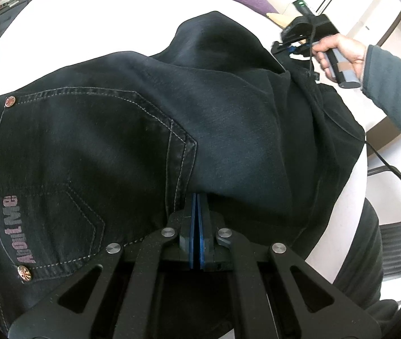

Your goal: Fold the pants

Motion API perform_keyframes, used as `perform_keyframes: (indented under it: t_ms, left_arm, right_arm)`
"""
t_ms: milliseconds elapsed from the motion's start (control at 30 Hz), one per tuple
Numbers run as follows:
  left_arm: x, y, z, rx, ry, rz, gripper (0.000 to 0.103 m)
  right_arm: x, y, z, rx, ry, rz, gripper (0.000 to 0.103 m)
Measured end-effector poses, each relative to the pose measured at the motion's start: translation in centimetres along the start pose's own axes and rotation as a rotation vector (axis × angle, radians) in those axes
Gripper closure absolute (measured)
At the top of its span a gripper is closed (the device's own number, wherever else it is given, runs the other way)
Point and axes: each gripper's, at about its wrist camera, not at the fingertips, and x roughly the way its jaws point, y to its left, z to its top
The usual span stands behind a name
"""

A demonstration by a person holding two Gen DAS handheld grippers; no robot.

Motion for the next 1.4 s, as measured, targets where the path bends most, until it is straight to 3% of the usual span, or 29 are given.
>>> perform_keyframes:
  t_ms: [167, 267, 367, 467, 567, 767, 1100, 1300, 1400]
  left_arm:
    - [0.2, -0.5, 0.0, 0.001, 0.001, 0.006, 0.102]
    - [0.3, -0.8, 0.0, 0.007, 0.001, 0.017, 0.102]
    - [0.4, -1.3, 0.0, 0.010, -0.001, 0.034, 0.102]
    - [0.6, -1.9, 0.1, 0.014, 0.000, 0.051, 0.102]
    - [0.9, -2.7, 0.4, 0.019, 0.014, 0.075, 0.102]
    - [1.4, -4.2, 0.9, 0.015, 0.035, 0.112, 0.102]
    - [2.2, -6.6, 1.8, 0.028, 0.050, 0.179, 0.102]
    - [2.5, -7.0, 1.7, 0.031, 0.055, 0.172, 0.102]
    - [2.2, -6.3, 1.9, 0.037, 0.046, 0.170, 0.102]
  right_arm:
    - [-5.9, -4.0, -1.9, 0.093, -0.157, 0.132, 0.099]
    - [-12.2, -10.0, -6.7, 0.195, -0.316, 0.209, 0.099]
    - [-15.3, -15.7, -11.3, 0.342, -0.415, 0.243, 0.099]
    - [-14.6, -22.3, -17.6, 0.551, -0.450, 0.257, 0.099]
    - [-12.2, -25.6, -21.8, 0.704, -0.434, 0.330, 0.099]
    - [-9.3, -27.2, -24.4, 0.798, -0.434, 0.374, 0.099]
    - [-12.9, -26.3, -24.3, 0.757, -0.533, 0.416, 0.099]
    - [-13.6, -27.0, -25.0, 0.812, -0.535, 0.493, 0.099]
    - [-15.1, -26.1, -25.0, 0.755, -0.555, 0.486, 0.099]
